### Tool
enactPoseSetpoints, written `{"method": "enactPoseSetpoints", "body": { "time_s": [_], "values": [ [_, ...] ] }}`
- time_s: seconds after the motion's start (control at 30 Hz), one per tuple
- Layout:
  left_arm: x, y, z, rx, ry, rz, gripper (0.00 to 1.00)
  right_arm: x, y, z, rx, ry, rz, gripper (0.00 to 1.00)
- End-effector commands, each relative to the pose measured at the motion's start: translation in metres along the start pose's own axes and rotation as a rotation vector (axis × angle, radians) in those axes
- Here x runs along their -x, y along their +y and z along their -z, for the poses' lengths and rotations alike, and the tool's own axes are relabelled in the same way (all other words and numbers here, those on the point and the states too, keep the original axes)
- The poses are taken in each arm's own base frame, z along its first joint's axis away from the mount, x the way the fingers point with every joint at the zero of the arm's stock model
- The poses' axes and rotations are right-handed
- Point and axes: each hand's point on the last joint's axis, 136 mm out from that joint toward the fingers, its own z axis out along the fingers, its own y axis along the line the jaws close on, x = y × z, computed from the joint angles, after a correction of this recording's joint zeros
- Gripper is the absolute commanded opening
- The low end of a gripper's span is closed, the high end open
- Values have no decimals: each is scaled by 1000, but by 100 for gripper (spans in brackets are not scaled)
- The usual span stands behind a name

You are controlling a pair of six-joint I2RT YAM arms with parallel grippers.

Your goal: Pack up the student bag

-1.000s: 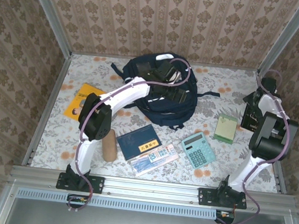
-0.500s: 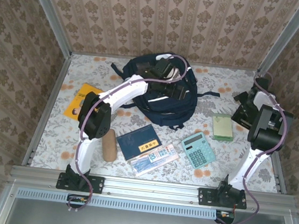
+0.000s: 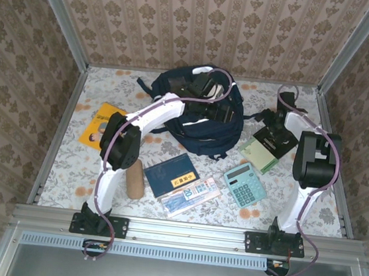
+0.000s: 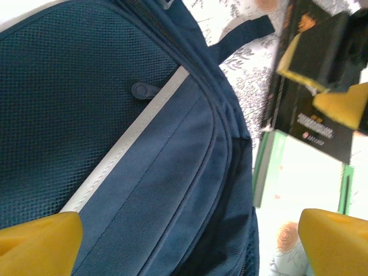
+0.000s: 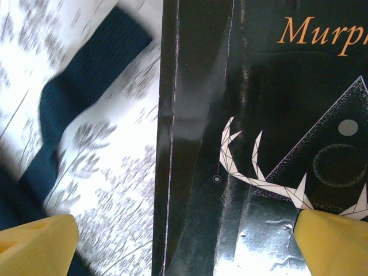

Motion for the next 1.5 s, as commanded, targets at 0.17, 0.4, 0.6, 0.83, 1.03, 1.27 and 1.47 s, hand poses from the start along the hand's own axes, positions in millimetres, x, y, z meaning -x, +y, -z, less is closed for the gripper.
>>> {"method": "enactPoseSetpoints", "body": {
  "time_s": [0.17,0.4,0.6,0.83,1.03,1.27,1.47],
  "values": [
    [15,-45,-34,-154,-28,-2,90,-43,-4,30,-44,86,154,100],
    [18,-85,-76,-278,-51,-31,80,-29,-39,64,-27,-24,83,92],
    [6,-98,-114,-310,-38,-39,75,-30,-65,74,-1,-96,41,79],
    [-11,-105,-144,-344,-18,-30,74,-32,-81,67,-21,-97,11,69],
    [-41,-73,-166,-220,83,-15,75,-33,-84,58,-39,-76,16,72],
    [-73,-2,-153,84,171,33,74,-28,-82,53,-39,-80,19,70],
    [-56,11,-124,94,140,24,75,-27,-80,53,-28,-85,29,69]
  ]
}}
